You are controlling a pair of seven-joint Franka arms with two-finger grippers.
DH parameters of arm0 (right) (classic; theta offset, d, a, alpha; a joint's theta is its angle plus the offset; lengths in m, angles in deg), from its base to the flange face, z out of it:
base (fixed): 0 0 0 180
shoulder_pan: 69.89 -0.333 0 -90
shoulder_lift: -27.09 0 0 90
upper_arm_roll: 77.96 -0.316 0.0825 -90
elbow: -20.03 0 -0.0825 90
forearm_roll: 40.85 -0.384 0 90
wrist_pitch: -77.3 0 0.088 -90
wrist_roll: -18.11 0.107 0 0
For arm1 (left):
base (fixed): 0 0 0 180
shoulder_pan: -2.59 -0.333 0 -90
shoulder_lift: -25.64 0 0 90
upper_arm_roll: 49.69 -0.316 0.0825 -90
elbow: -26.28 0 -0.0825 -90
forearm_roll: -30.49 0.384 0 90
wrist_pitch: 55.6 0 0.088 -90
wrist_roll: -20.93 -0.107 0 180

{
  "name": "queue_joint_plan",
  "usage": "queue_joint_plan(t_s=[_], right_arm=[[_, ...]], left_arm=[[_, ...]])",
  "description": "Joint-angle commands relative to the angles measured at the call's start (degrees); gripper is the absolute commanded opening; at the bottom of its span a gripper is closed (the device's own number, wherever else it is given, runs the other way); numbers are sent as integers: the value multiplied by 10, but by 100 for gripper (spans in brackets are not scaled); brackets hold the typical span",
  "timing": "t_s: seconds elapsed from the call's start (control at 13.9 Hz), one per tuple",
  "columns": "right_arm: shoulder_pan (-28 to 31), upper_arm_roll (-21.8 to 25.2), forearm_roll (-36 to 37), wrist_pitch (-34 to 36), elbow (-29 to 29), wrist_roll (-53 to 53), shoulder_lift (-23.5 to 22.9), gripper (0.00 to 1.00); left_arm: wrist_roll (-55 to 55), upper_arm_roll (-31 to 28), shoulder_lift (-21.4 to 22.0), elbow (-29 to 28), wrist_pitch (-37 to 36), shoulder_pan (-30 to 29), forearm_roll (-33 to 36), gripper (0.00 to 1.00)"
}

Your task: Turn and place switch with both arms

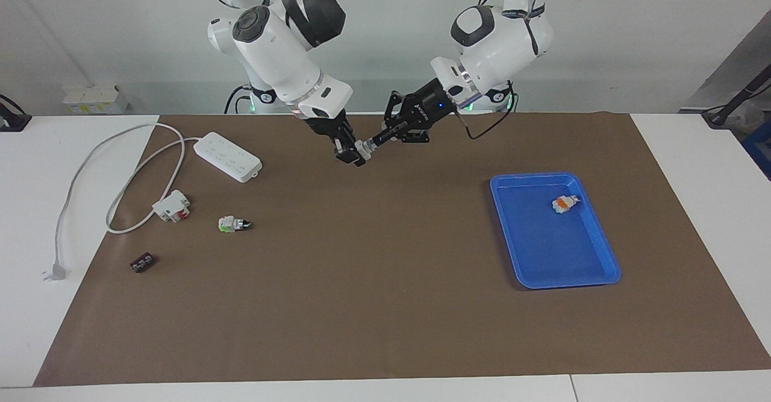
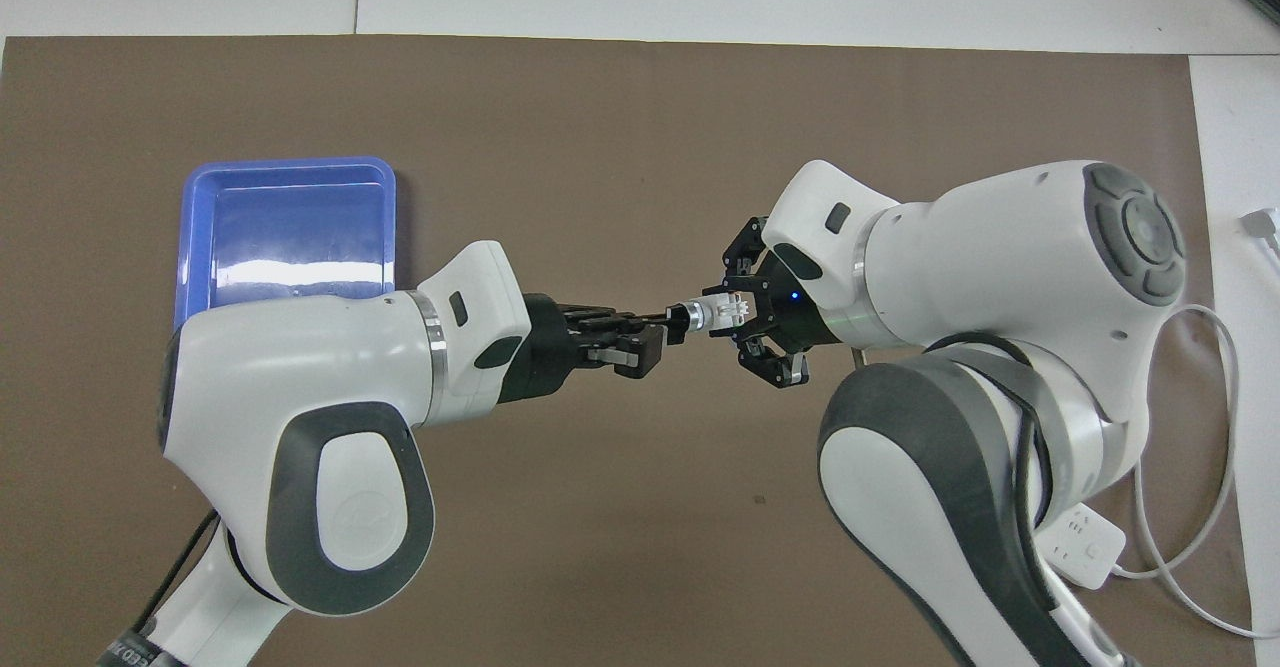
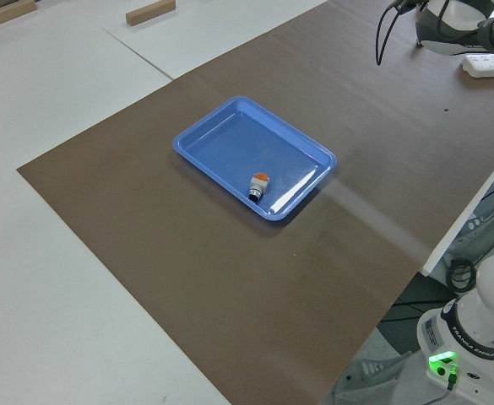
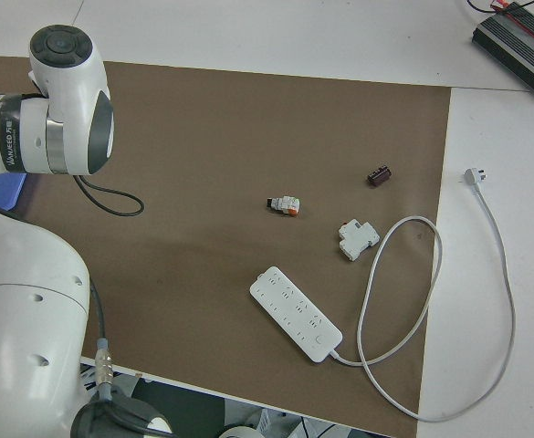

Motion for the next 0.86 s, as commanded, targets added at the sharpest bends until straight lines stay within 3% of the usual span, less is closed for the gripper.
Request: queue_joint_plan(t_s=[0.0, 0.79], right_arm=[[1, -5, -13, -7, -7, 1, 9, 0], [1, -5, -13, -8, -14, 0, 12, 0]], left_arm=[[58, -2, 2, -5, 6, 15, -12, 0], [385, -2, -4, 4, 21, 19, -12, 0]])
